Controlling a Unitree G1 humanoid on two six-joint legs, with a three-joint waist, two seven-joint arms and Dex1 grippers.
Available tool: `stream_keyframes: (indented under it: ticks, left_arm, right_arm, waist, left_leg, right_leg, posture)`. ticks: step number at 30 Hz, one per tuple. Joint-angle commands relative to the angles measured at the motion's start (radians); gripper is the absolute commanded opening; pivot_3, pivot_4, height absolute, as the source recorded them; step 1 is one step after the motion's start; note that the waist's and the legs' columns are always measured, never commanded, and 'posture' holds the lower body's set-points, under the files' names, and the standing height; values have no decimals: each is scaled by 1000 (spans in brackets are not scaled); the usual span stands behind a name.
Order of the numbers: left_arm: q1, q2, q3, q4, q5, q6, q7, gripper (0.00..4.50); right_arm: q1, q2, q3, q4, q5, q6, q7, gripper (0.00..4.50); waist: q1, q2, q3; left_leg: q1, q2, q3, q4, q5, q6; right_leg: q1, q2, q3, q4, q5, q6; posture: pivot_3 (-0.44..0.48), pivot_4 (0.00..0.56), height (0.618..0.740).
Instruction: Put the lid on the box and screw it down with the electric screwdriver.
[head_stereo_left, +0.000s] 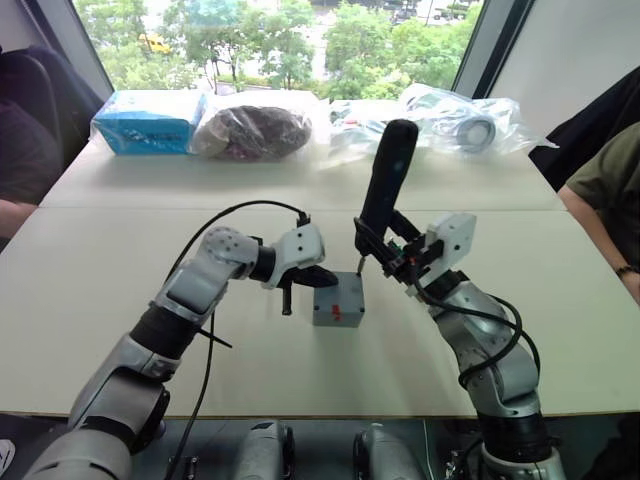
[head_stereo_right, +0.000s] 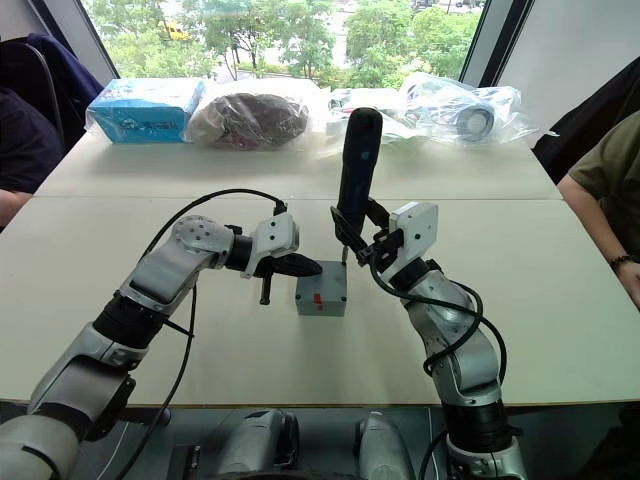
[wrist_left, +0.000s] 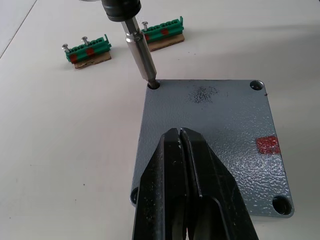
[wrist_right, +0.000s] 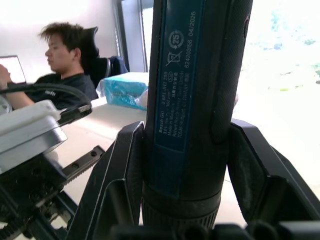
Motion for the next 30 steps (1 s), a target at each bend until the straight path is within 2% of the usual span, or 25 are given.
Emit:
stream_keyframes:
  ticks: [1,12,19,27,30]
  left_arm:
    - [6,1,-7,1,16,1,0,0]
    - [27,-1,-10,-28,13,16,10,0]
    - [37,-2,-8,-39,12,26,9,0]
    - [36,-10,-4,-32,12,30,16,0]
    - [46,-9,-5,-33,13,31,21,0]
  right_arm:
    - [35,-13,51,85,-22,71,18,1884]
    - [43,-7,73,112,-65,43,14,1884]
    - [35,2,76,69,-45,37,26,1884]
    - [-2,-2,55,52,-36,50,21,1884]
    - [-73,-4,21,-8,-34,97,-34,1884]
  waist:
    - [0,0,0]
    - [0,-1,-7]
    - [0,-2,-9]
    - [0,-2,-9]
    - [0,-2,-8]
  left_leg:
    - [0,0,0,0,0,0]
    - [2,0,0,-1,0,0]
    - [2,0,0,-1,-1,1]
    - [2,1,0,-1,-1,1]
    - [2,0,0,-1,-1,1]
  right_leg:
    - [0,0,0,0,0,0]
    - [1,0,0,0,-1,-1]
    - [1,0,0,0,-2,-4]
    - [1,0,0,0,-3,-5]
    - [1,-1,0,0,-3,-5]
  posture:
    - [0,150,740]
    - [0,150,740]
    - [0,150,740]
    - [0,150,740]
    - [0,150,740]
